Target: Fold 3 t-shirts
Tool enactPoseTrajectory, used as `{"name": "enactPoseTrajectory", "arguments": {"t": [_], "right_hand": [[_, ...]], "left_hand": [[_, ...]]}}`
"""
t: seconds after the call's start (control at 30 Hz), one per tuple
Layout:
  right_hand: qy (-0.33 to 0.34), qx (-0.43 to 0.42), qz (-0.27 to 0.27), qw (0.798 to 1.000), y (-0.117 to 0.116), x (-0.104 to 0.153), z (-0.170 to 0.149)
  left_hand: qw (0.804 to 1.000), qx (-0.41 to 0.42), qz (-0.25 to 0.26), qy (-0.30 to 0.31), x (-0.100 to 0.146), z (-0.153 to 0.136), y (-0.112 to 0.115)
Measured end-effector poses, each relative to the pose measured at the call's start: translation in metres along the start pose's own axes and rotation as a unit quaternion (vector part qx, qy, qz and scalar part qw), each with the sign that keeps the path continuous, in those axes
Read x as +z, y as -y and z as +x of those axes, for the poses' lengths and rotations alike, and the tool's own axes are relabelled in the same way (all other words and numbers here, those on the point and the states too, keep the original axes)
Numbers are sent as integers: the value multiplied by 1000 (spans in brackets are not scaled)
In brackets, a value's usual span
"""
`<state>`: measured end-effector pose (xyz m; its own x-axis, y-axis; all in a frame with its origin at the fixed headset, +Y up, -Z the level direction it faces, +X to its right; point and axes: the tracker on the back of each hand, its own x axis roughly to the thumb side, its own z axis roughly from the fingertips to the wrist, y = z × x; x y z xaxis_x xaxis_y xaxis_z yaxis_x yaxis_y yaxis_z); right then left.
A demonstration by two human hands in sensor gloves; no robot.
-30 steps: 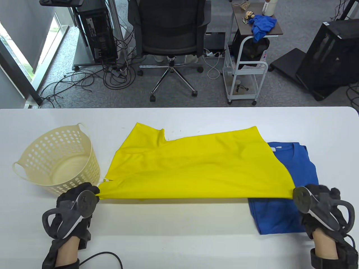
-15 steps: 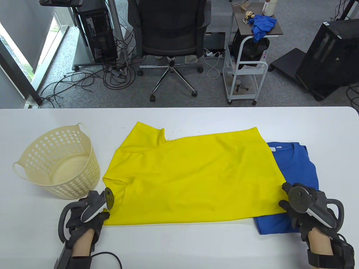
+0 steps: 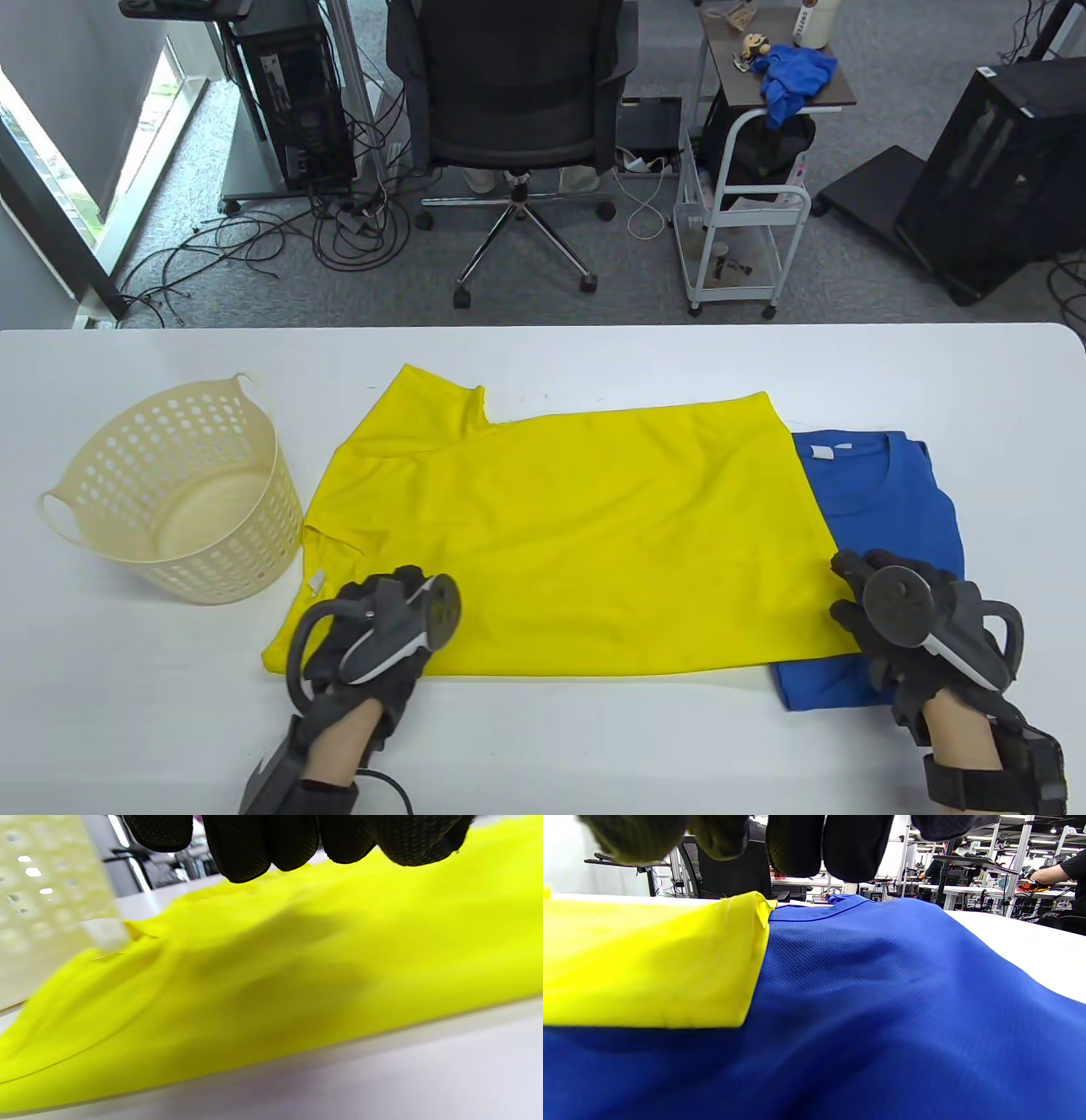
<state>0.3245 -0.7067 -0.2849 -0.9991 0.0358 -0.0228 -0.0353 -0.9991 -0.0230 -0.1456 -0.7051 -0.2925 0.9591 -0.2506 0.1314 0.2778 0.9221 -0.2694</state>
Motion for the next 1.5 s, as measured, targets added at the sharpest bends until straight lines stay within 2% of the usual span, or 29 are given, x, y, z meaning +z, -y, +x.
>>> {"name": "enactPoseTrajectory", "arguments": {"t": [0.03, 0.17, 0.27, 0.33, 0.5, 0.7, 0.87, 0.97, 1.2, 1.5], "right_hand": [[0, 1, 1, 1000, 0, 1, -1], [0, -1, 3, 1000, -1, 1, -1], [3, -2, 7, 1000, -3, 0, 1], [5, -1, 8, 1000, -4, 0, 2], [5, -11, 7, 1000, -3, 0, 1], [4, -21, 4, 1000, -3, 2, -3], [5, -14, 12, 1000, -6, 1, -1], [5, -11, 13, 1000, -6, 0, 1], [8, -11, 14, 1000, -6, 1, 2], [12, -40, 6, 999, -5, -3, 1]], "left_hand": [[1000, -12, -14, 10, -4, 21, -4], [997, -43, -9, 58, -15, 82, -5], [993, -69, -34, 85, -20, 116, 8], [991, -109, -46, 62, -18, 120, 14], [992, -77, 24, 97, -9, 120, 19], [991, -92, 34, 93, -4, 126, 14], [990, -90, 3, 111, 2, 127, 16], [989, -98, 44, 103, 2, 130, 16], [988, -92, 97, 84, -4, 131, 16], [981, -96, 125, 109, -3, 133, 14]]}}
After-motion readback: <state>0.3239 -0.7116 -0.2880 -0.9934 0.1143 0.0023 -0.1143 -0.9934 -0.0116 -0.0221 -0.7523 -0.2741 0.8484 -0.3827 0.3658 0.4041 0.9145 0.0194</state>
